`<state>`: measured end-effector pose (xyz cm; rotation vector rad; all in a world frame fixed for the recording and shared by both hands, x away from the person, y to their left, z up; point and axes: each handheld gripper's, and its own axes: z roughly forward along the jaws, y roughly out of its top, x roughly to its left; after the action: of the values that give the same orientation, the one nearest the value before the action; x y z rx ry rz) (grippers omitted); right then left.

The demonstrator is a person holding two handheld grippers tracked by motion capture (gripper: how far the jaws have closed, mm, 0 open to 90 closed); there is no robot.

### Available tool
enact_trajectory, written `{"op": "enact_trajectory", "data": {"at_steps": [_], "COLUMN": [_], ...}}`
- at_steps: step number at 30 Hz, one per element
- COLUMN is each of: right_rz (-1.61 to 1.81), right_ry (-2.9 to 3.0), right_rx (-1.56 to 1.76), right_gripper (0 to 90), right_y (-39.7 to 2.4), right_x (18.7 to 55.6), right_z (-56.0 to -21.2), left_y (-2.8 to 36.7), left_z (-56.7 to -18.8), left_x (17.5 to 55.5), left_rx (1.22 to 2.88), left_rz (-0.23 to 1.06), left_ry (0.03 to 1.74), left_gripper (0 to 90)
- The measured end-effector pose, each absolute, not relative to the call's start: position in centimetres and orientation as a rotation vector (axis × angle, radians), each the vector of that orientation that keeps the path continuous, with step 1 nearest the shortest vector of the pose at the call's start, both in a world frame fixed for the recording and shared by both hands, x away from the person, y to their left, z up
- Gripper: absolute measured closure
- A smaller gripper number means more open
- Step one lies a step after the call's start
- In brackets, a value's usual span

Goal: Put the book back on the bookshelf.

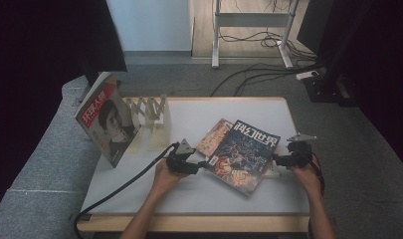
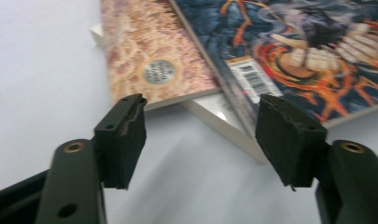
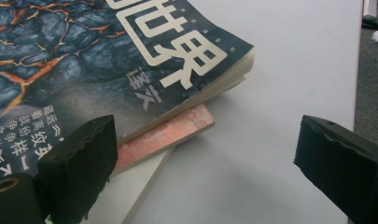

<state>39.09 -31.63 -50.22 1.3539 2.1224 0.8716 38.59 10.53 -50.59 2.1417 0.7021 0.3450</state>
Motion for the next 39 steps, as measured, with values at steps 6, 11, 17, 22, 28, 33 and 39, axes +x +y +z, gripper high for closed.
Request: {"op": "enact_trajectory", "data": {"at_steps": [6,11,17,22,28,33,39], "right_rz": [0.873,0.876,0.875,0.877,0.874,0.876,0.876], "right_ry": [2.126,2.126,2.123,2.119,2.113,2.110,2.113], "right_rx": [1.349,1.349,1.346,1.351,1.360,1.361,1.358], "right_gripper": [5.6,5.5,5.3,5.3,5.2,5.2,5.2], "right_y": [-31.4,-31.5,-31.7,-32.0,-32.5,-32.5,-32.4], "right_x": [39.1,39.1,38.7,38.4,38.3,38.3,38.3], "right_z": [-50.2,-50.3,-50.3,-50.3,-50.4,-50.3,-50.3], "left_y": [10.4,10.1,9.6,9.0,9.0,8.8,8.5], "left_z": [-51.6,-51.9,-51.7,-51.9,-51.2,-51.3,-52.0], "left_x": [39.4,39.1,37.8,36.5,36.1,36.5,36.6], "left_rx": [2.155,2.166,2.166,2.171,2.148,2.081,2.070], "left_rz": [0.299,0.269,0.253,0.242,0.295,0.235,0.206], "left_ry": [0.731,0.731,0.696,0.663,0.668,0.686,0.679], "left_gripper": [31.9,34.7,33.7,33.6,27.1,21.1,20.1]}}
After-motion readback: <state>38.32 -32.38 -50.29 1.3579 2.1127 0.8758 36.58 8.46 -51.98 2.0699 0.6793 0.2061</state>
